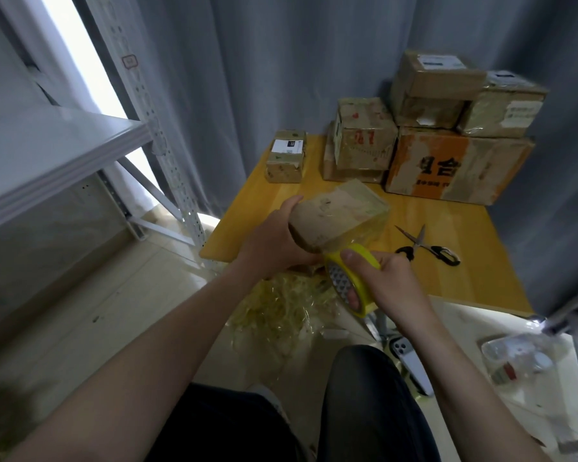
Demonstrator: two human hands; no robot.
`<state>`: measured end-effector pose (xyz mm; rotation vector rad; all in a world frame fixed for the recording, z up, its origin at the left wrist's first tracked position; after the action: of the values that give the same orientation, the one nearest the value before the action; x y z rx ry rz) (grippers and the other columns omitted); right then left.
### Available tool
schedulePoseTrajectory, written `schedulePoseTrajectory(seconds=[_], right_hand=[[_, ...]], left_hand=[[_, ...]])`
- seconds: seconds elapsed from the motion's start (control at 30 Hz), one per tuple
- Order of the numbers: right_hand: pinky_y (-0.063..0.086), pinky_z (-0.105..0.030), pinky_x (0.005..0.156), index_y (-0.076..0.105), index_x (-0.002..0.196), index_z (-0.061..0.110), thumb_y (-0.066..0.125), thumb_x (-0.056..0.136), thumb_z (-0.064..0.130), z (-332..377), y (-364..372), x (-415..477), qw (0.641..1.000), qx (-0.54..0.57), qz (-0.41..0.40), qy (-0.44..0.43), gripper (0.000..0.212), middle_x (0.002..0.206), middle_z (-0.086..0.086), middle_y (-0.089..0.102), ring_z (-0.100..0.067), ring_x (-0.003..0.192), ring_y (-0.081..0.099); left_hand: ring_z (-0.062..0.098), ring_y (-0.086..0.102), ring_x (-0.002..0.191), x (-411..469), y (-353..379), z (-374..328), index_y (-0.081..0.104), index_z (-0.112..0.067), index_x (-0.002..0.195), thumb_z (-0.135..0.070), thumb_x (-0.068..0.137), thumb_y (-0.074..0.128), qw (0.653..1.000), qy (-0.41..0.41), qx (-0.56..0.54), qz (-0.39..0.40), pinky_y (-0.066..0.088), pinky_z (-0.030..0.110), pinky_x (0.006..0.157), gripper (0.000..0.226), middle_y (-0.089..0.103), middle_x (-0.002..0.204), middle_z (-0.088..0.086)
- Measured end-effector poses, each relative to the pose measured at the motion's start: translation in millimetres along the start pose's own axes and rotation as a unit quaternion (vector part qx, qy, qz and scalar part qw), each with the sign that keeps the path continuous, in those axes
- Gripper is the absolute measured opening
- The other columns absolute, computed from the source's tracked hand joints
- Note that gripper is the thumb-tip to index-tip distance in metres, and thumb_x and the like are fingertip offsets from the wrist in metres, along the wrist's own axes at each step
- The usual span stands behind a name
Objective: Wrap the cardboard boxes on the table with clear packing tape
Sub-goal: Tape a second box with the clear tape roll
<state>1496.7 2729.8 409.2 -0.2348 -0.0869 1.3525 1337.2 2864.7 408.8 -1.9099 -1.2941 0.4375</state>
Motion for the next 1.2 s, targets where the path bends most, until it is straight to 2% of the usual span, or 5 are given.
schedulePoseTrajectory(seconds=[0.27,0.5,0.7,1.0,1.2], right_hand=[[0.047,-0.017,0.047,0.073,0.081,-0.008,0.066,0.099,0.039,-11.3,-1.4,10.3,1.000,0.010,-0.014,0.017,0.051,0.066,-0.021,0.072,-0.016,0.047,0.065],[0.050,-0.030,0.061,0.076,0.084,-0.002,0.066,0.097,0.050,-16.8,6.3,21.2,0.999,-0.023,-0.016,0.021,0.054,0.071,-0.018,0.074,-0.020,0.058,0.066],[0.049,-0.023,0.053,0.075,0.089,-0.005,0.068,0.096,0.049,-16.8,4.3,26.2,0.999,-0.011,-0.030,0.029,0.056,0.075,-0.022,0.073,-0.025,0.056,0.070],[0.051,-0.018,0.049,0.074,0.094,-0.002,0.063,0.102,0.036,-11.6,10.5,12.7,0.999,0.053,-0.006,0.005,0.040,0.062,-0.009,0.073,-0.012,0.050,0.067],[0.054,-0.054,0.100,0.083,0.098,0.019,0.078,0.080,0.052,23.7,-13.4,21.1,0.983,0.169,0.019,-0.069,0.038,0.105,-0.013,0.078,-0.038,0.107,0.071]], left_hand=[[0.025,0.043,0.137,11.8,9.2,2.9,0.013,-0.033,0.164,-0.075,0.065,0.079,0.984,0.033,0.156,0.073,0.033,0.054,0.115,0.127,0.026,0.157,0.000],[0.022,0.000,0.160,0.9,14.2,-26.4,0.016,-0.015,0.165,-0.068,0.088,0.058,0.916,0.180,0.355,0.051,0.014,0.062,0.124,0.102,0.009,0.173,0.003],[0.037,-0.001,0.159,-10.1,34.9,-31.9,0.007,-0.049,0.160,-0.052,0.095,0.026,0.899,0.241,0.340,0.135,0.030,0.067,0.117,0.068,0.004,0.174,-0.003],[0.036,0.008,0.157,-15.8,17.1,-41.7,0.037,-0.052,0.152,-0.028,0.106,0.053,0.943,0.244,0.196,0.117,0.030,0.058,0.120,0.054,0.015,0.172,-0.005],[0.005,0.045,0.140,-7.3,-12.0,-30.9,0.048,-0.048,0.146,-0.041,0.107,0.046,0.976,0.206,0.023,0.064,0.036,0.038,0.116,0.040,0.051,0.152,-0.015]])
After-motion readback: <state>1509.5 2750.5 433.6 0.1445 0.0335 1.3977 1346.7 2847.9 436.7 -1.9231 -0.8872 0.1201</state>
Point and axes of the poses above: each hand's wrist, its own x-axis towards the middle knuckle, its own y-axis out of the palm, z = x × y, the point moved 10 cm from there along x, towards the middle knuckle
